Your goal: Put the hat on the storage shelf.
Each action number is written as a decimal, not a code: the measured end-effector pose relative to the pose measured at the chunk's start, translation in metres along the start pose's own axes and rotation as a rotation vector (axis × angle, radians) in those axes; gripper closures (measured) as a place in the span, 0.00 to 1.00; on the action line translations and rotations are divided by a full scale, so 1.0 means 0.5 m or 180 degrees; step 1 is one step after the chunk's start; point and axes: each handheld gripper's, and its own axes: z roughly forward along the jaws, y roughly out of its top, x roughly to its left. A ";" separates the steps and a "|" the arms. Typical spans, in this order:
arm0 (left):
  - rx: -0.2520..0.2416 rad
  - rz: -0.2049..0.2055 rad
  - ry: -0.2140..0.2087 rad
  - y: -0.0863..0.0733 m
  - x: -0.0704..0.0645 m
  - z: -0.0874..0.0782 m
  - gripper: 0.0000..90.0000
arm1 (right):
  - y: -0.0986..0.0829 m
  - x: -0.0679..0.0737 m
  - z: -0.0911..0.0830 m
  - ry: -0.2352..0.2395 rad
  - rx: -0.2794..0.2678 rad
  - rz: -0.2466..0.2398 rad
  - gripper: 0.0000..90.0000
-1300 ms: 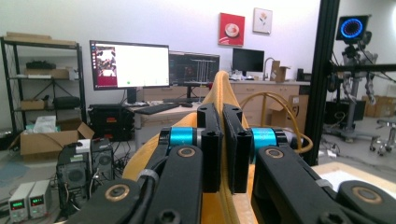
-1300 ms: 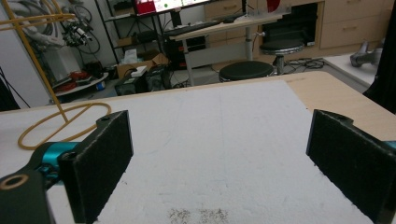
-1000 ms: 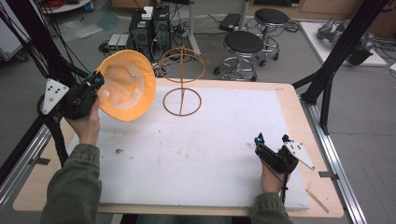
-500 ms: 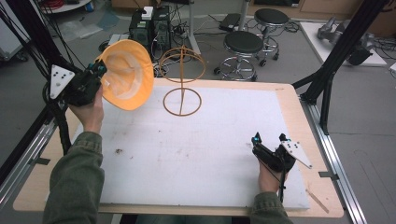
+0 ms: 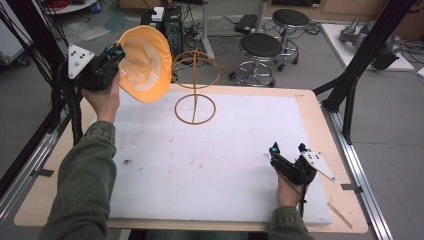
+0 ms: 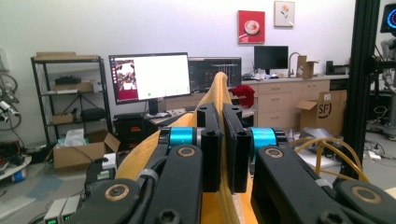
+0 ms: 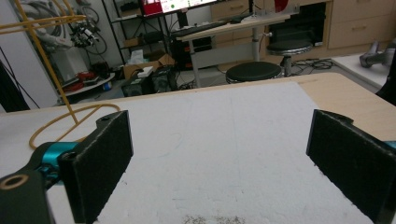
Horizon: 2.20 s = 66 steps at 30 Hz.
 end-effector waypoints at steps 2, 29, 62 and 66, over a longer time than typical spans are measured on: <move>0.0018 0.0055 0.0012 0.014 -0.003 0.021 0.96 | 0.000 0.000 0.000 0.0007 -0.0004 0.0001 0.07; -0.0241 0.0281 -0.0489 0.080 -0.150 0.126 0.96 | 0.005 -0.001 -0.002 0.0047 -0.0055 0.0095 0.07; 0.0038 0.0492 -0.1230 0.019 -0.340 0.215 0.96 | 0.012 0.006 -0.011 0.0043 -0.0233 -0.0059 0.07; 0.0094 0.0491 -0.1297 0.003 -0.357 0.220 0.96 | 0.011 0.006 -0.010 0.0040 -0.0231 -0.0078 0.07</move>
